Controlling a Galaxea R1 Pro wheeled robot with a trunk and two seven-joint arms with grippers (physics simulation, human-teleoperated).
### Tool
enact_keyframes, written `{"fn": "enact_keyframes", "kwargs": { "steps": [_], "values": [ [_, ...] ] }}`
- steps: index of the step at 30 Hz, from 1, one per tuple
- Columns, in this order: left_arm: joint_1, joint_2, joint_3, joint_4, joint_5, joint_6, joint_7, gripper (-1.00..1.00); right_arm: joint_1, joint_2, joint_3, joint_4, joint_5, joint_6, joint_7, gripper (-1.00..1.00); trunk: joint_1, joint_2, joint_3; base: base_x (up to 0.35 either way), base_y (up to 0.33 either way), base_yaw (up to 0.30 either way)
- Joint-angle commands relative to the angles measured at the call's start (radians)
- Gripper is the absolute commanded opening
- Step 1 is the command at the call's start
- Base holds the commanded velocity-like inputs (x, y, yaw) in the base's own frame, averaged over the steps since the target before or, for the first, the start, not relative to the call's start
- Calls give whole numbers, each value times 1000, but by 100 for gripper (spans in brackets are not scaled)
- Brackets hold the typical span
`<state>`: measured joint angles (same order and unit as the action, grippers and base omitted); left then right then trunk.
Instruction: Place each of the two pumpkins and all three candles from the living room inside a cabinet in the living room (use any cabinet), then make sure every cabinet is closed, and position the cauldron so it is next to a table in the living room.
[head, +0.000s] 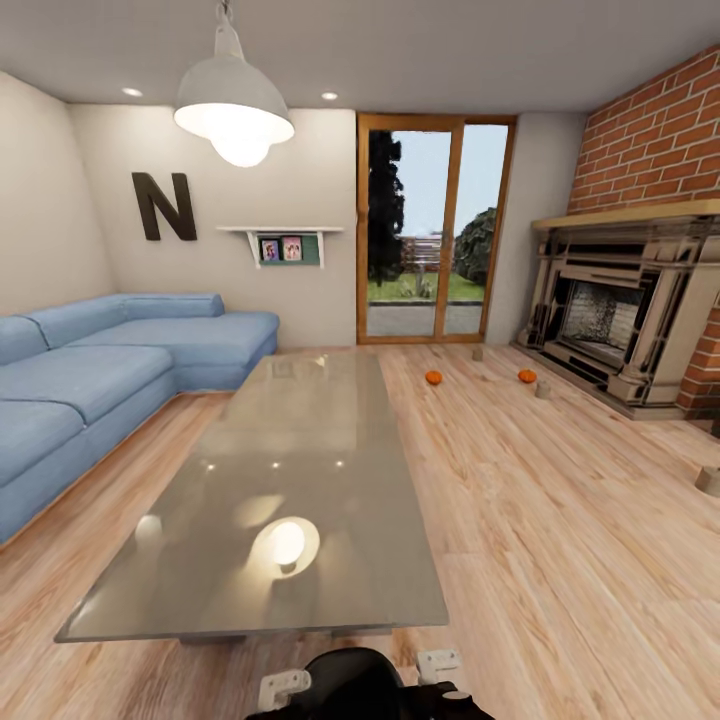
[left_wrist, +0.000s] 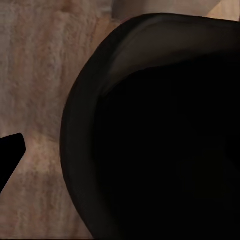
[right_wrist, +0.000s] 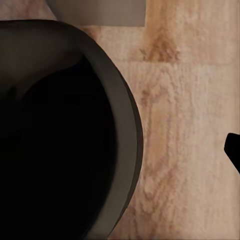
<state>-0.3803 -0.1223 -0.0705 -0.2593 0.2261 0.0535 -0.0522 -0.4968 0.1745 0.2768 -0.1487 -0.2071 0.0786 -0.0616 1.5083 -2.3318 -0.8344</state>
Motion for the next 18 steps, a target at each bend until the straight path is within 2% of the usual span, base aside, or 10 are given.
{"fn": "enact_keyframes", "kwargs": {
  "steps": [1, 3, 5, 15, 18],
  "values": [
    [0, 2, 2, 0, 29, 8, 1, 100, 0, 0, 9, -2, -9, 5, -6, 100, -4, 7, 2, 0, 0, 0],
    [0, 4, 11, 4, 64, 11, 3, 100, -1, 0, 9, -2, -9, 5, -6, 100, -12, 21, 8, 0, 0, 0],
    [0, 4, 15, 7, 80, 12, 4, 100, -1, 0, 9, -2, -9, 5, -6, 100, -19, 35, 15, 0, 0, 0],
    [0, 6, 11, 9, 88, 12, 4, 100, -1, 0, 9, -2, -9, 4, -6, 100, -58, 105, 46, 0, 0, 0],
    [0, 6, 10, 9, 89, 12, 2, 100, -1, 0, 9, -2, -9, 4, -6, 100, -69, 126, 55, -156, 0, 0]
  ]
}}
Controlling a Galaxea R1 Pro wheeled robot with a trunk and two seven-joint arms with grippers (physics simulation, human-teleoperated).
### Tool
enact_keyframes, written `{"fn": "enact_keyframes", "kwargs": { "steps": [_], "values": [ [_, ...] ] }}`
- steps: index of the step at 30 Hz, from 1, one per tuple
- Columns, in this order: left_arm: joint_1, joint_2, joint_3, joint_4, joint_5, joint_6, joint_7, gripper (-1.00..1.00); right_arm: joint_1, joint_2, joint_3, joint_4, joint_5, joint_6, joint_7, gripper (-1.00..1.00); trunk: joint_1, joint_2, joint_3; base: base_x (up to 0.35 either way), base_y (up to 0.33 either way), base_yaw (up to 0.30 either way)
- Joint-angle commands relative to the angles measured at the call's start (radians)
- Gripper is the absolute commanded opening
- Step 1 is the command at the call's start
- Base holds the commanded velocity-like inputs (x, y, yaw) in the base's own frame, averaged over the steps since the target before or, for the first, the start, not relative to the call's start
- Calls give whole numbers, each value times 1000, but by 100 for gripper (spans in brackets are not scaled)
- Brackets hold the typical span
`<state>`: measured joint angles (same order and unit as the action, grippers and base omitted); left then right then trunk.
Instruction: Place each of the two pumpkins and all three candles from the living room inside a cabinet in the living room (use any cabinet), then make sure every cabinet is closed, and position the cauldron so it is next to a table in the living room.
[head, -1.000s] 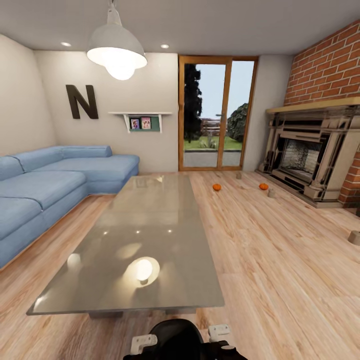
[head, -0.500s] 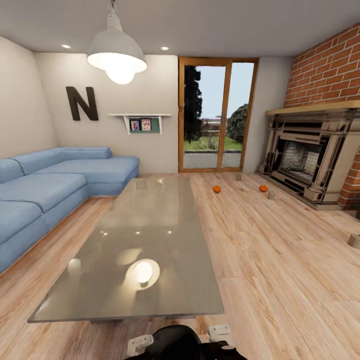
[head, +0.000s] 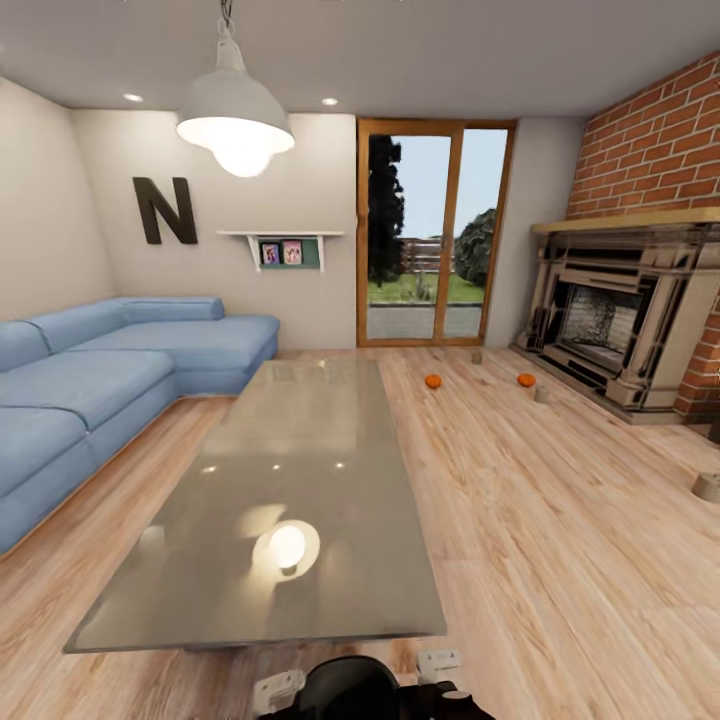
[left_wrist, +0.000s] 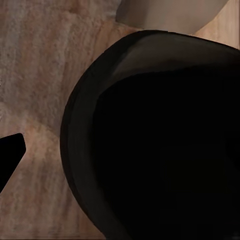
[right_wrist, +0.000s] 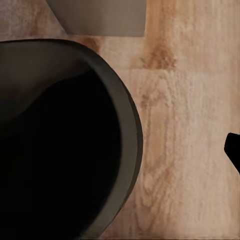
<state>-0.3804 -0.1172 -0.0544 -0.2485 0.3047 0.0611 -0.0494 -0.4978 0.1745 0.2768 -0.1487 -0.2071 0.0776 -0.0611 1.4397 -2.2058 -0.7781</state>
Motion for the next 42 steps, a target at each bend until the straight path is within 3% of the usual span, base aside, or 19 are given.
{"fn": "enact_keyframes", "kwargs": {
  "steps": [1, 9, 39, 42],
  "values": [
    [0, 1, -5, -2, 11, 5, -1, 100, 0, 0, 9, -2, -9, 5, -6, 100, -5, 7, 2, -196, 0, 0],
    [1, 1, -2, -1, 10, 5, -1, 100, -1, 0, 9, 0, -9, -20, -6, 100, -35, 63, 27, -177, 0, 0],
    [1, 1, -7, 0, 10, 5, 1, 100, 0, 0, 7, 0, -9, -39, -8, 100, -150, 273, 121, -330, 0, 0],
    [1, 1, -8, 0, 10, 5, 1, 100, 0, 0, 7, 0, -9, -39, -7, 100, -150, 273, 121, -332, 0, 0]
  ]
}}
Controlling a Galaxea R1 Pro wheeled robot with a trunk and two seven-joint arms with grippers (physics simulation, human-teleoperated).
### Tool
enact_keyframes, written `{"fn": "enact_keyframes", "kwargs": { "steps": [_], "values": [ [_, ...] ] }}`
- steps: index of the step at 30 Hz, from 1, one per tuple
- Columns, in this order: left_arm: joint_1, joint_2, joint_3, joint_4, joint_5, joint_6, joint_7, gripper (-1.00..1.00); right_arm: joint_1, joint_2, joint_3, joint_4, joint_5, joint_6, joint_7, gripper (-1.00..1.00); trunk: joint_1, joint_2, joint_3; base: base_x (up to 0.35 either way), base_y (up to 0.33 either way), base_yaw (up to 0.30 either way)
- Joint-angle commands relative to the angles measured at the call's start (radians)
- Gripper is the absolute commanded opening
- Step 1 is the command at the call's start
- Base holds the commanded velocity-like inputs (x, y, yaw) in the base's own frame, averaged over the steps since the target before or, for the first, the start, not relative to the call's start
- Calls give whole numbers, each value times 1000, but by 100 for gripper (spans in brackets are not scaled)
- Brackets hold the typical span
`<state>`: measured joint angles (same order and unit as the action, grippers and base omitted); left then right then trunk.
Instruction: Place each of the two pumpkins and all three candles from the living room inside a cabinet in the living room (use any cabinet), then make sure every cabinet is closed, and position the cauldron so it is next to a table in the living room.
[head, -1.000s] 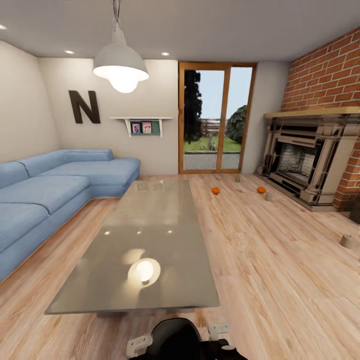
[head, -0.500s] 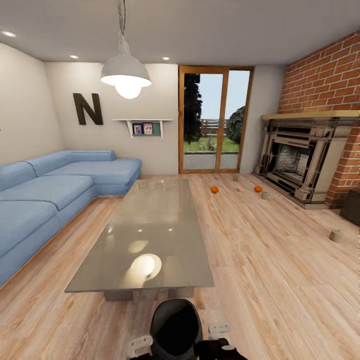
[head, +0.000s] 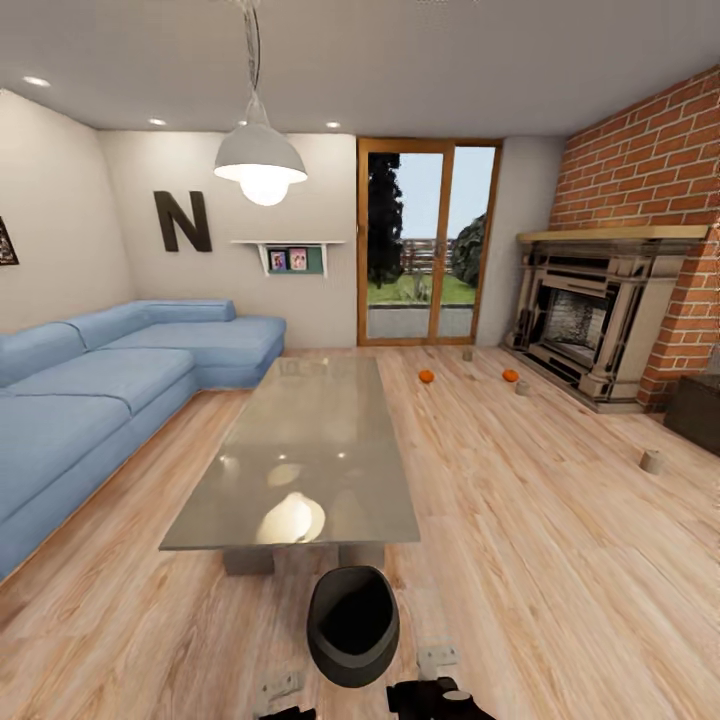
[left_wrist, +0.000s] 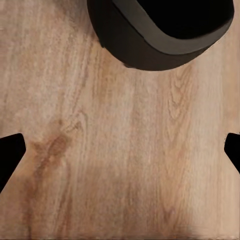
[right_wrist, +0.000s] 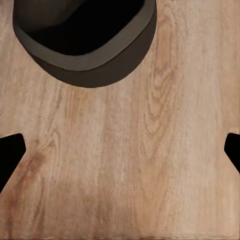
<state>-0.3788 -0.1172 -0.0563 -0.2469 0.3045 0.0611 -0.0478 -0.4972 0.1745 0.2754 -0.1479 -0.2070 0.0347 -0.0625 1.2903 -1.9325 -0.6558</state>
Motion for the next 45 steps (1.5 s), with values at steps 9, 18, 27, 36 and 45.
{"fn": "enact_keyframes", "kwargs": {
  "steps": [9, 18, 27, 36, 45],
  "values": [
    [0, 2, -4, -2, 12, 3, -1, 100, -1, 0, 8, -1, -9, 4, -6, 100, -1, 0, 4, -239, 0, -163],
    [0, 2, 1, -2, 10, -1, 2, 100, -1, 0, 8, -2, -10, 3, -9, 100, -1, 0, 12, -59, -51, -245],
    [0, 3, 0, -2, 9, -9, 1, 100, -1, 0, 6, -1, -12, -9, -11, 100, -1, 0, 20, -1, -165, -246],
    [1, 5, 0, 1, 9, -13, 1, 100, -1, 0, 6, -1, -12, -41, -11, 100, -1, 0, 28, 0, -17, -246],
    [3, 27, 0, 72, 7, -35, 1, 100, -1, 0, 7, -1, -12, -44, -10, 100, -1, 0, 36, 0, 0, -246]
  ]
}}
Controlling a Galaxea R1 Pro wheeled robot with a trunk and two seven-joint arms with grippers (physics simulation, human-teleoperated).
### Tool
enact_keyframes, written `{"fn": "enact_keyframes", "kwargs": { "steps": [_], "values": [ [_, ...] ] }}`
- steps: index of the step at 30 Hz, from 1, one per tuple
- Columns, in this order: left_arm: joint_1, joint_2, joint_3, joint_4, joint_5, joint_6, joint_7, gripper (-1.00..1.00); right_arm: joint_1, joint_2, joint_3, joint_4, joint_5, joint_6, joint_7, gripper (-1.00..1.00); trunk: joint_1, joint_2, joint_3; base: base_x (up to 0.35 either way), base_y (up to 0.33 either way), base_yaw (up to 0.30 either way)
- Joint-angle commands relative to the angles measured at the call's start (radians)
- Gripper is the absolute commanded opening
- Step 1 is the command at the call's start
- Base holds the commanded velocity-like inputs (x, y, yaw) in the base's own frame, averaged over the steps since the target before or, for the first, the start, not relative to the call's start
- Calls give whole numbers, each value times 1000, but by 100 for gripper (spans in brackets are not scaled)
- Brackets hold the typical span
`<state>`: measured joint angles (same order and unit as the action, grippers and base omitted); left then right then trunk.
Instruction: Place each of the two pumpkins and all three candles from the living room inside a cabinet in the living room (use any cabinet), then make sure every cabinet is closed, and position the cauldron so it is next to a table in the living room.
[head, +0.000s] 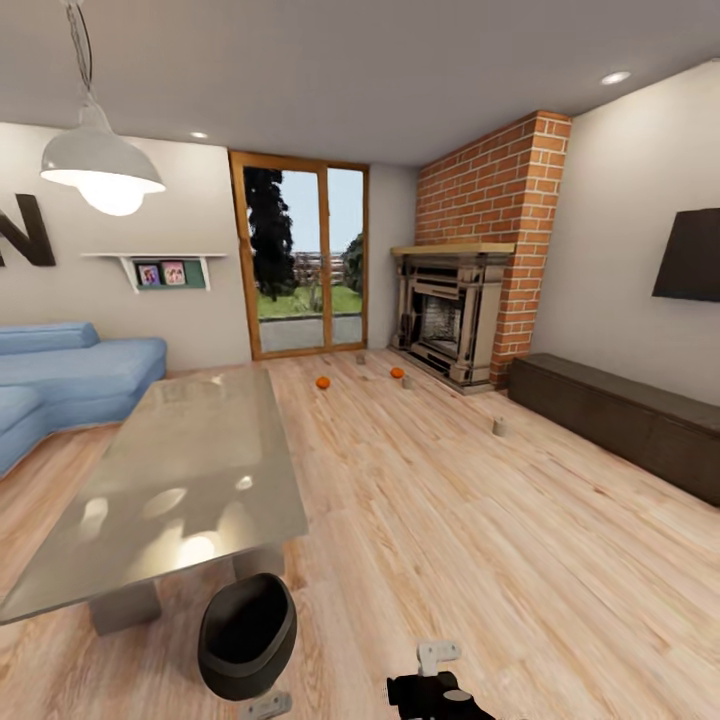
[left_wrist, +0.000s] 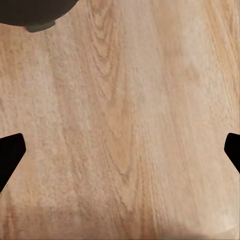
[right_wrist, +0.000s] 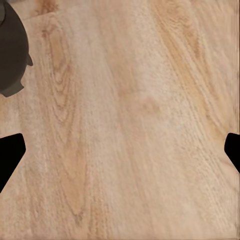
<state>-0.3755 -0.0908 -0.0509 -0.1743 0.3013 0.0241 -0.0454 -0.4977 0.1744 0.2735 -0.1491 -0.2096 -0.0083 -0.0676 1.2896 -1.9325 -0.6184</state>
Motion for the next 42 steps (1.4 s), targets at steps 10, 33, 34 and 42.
{"fn": "enact_keyframes", "kwargs": {
  "steps": [10, 33, 34, 42],
  "values": [
    [7, 25, -5, 43, 9, -15, -2, 100, -1, 0, 9, 0, -10, -1, -5, 100, 0, 0, 8, 0, 0, -247],
    [101, 97, -9, 116, 12, -14, -1, 100, -1, 0, 9, 0, -8, -1, -5, 100, 0, 0, 29, 0, 0, -247],
    [110, 97, -9, 116, 12, -14, -1, 100, -1, 0, 9, 0, -8, -1, -5, 100, 0, 0, 30, 0, 0, -247],
    [141, 97, -9, 116, 10, -14, -1, 100, -1, 0, 9, 0, -8, -1, -3, 100, 0, 0, 37, 0, 0, -247]
  ]
}}
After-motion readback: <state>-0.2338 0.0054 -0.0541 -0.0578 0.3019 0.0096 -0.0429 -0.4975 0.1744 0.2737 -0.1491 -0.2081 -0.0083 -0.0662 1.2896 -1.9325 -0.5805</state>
